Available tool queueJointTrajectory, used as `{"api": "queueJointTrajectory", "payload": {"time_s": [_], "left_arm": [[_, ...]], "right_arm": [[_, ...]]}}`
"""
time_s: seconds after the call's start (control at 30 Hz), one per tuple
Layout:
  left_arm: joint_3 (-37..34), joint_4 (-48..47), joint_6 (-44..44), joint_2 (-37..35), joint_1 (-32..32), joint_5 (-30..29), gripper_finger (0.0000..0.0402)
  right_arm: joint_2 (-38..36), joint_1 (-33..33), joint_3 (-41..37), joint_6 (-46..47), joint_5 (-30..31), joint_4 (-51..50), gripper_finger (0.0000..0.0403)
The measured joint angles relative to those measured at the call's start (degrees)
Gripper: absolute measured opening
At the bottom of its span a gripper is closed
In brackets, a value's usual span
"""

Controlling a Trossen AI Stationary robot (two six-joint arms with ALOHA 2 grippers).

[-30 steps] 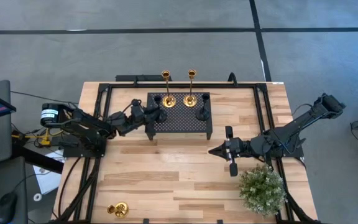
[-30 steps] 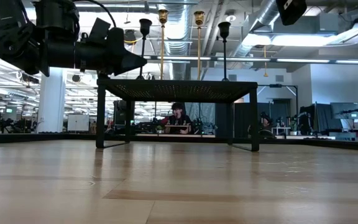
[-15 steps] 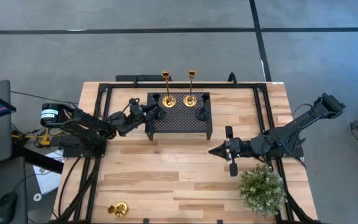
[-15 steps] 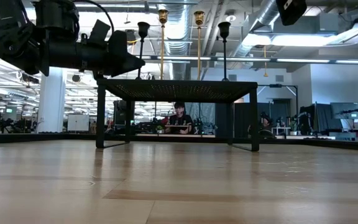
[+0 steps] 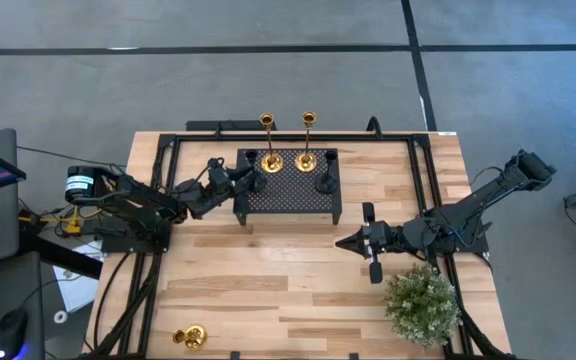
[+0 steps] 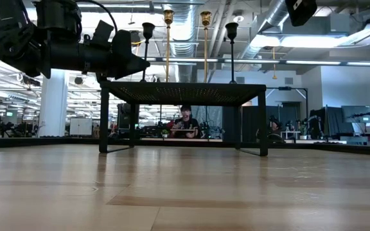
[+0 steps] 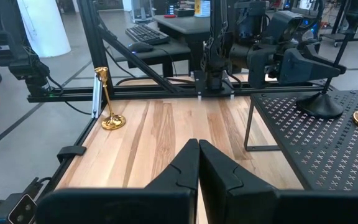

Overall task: Pick & Place candle stick holders
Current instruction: Put the black candle holder on the shelf, then put the gold candle holder on the shelf

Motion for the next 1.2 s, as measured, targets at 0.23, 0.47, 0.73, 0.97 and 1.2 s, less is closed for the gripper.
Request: {"api": "queueJointTrajectory", "payload": {"time_s": [0.23, 0.47, 0.73, 0.97, 1.2], "left_arm": [[0.00, 0.00, -0.45, 0.00, -0.01, 0.07, 0.0141], [0.00, -0.01, -1.92, 0.00, -0.02, 0.05, 0.0217], [0.00, -0.04, -4.48, 0.00, -0.04, 0.07, 0.0286], [0.00, -0.04, -1.70, -1.40, -0.43, 0.06, 0.0304], [-0.04, -0.18, 1.04, -2.16, -3.02, 0.09, 0.0302]], "right_arm": [[0.00, 0.00, 0.00, -0.02, 0.01, -0.02, 0.0000], [0.00, 0.00, 0.00, -0.02, 0.01, 0.00, 0.0000], [-0.01, 0.00, 0.00, -0.02, 0.00, -0.04, 0.0000], [0.00, 0.00, 0.00, 0.00, 0.00, -0.43, 0.0000], [0.00, 0.00, 0.00, -0.01, -0.03, -1.30, 0.0000]]}}
